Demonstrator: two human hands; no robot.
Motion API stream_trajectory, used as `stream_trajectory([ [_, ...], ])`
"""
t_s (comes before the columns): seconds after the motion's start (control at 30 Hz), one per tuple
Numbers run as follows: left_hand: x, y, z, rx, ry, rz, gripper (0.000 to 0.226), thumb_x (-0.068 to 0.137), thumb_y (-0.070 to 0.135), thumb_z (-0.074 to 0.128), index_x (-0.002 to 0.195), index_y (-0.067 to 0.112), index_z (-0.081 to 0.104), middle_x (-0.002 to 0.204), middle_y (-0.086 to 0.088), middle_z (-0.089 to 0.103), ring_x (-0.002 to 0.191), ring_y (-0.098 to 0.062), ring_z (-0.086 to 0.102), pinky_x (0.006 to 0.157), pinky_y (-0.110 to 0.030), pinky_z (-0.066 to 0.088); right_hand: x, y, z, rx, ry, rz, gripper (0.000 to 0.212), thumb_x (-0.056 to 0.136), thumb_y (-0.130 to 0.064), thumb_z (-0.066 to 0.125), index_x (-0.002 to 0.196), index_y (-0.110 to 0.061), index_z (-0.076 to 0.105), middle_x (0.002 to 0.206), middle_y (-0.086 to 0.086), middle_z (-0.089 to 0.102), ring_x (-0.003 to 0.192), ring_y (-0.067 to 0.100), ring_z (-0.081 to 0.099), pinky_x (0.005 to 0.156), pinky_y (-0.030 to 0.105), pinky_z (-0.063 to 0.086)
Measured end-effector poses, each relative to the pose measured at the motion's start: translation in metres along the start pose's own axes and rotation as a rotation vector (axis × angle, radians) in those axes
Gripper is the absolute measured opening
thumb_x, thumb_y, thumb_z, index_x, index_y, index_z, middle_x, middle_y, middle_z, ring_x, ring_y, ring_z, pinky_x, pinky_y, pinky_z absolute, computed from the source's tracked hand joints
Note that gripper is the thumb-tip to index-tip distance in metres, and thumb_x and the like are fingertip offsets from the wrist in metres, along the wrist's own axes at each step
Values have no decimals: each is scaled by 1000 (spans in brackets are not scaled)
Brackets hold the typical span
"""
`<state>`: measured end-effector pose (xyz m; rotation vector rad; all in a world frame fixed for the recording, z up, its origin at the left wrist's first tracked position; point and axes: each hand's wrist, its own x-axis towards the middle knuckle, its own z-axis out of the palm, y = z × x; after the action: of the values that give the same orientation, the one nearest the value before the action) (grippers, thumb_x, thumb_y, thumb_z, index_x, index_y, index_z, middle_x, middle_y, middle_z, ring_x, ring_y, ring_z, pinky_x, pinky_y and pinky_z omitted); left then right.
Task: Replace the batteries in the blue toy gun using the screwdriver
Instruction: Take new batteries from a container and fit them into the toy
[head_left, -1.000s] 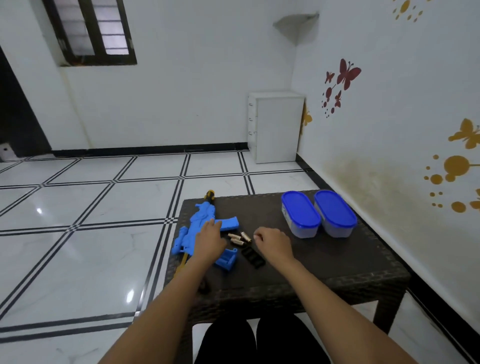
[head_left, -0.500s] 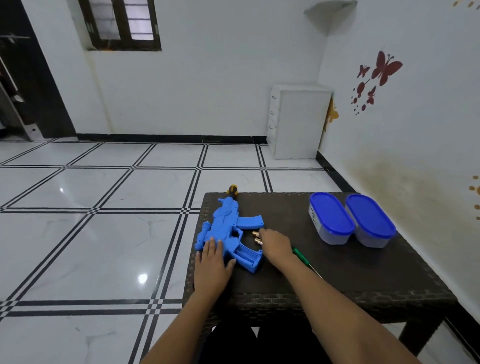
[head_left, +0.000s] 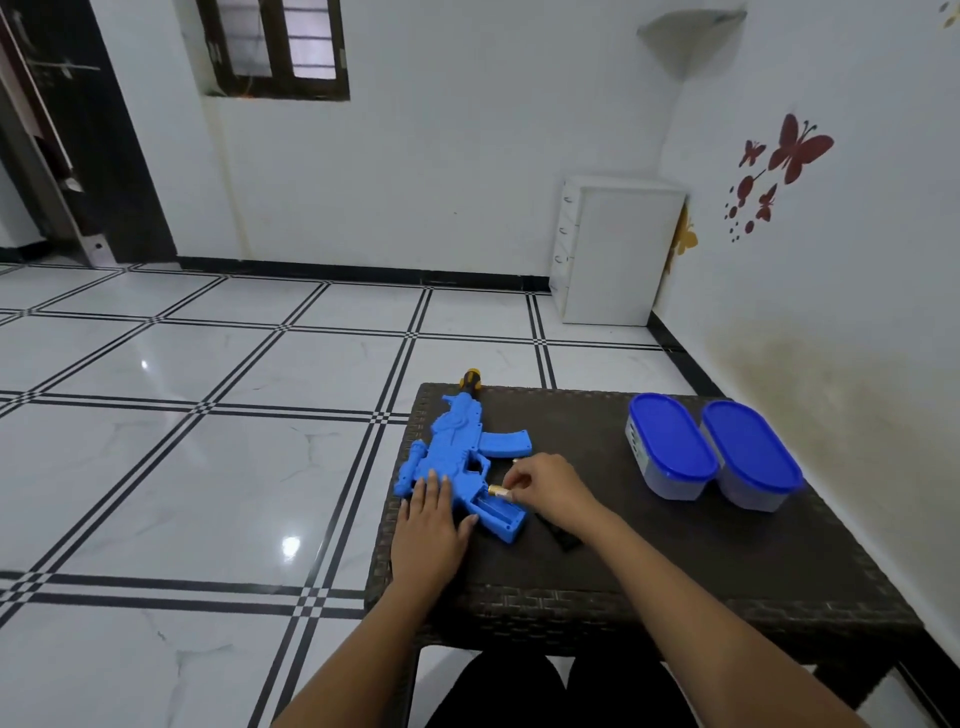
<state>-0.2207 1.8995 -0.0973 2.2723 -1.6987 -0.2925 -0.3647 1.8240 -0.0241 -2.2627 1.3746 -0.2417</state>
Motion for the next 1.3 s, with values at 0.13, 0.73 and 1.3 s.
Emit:
stream_trajectory([
  [0.13,2,-1,-1,-25,-15,4,73,95,55,30,151,17,3,159,-3,-2,147,-18,-2,118,-36,7,-3,-2,7,-75,-39,-6,21,87,-20,64,104,-11,71,107,5,70,96,19,63,83,31,49],
  [0.73,1,-10,2,-59,-1,51,79,90,58,41,151,21,8,159,4,4,146,-14,0,118,-31,10,2,-3,34,-68,-156,-50,25,85,0,46,99,4,65,98,24,65,73,28,54,64,39,41],
  [1.3,16,-2,-15,47,107,72,52,95,47,42,137,17,43,136,-4,46,128,-21,39,105,-29,28,4,-3,33,-364,-148,-248,28,85,4,46,71,-19,54,68,1,49,64,22,48,53,32,34],
])
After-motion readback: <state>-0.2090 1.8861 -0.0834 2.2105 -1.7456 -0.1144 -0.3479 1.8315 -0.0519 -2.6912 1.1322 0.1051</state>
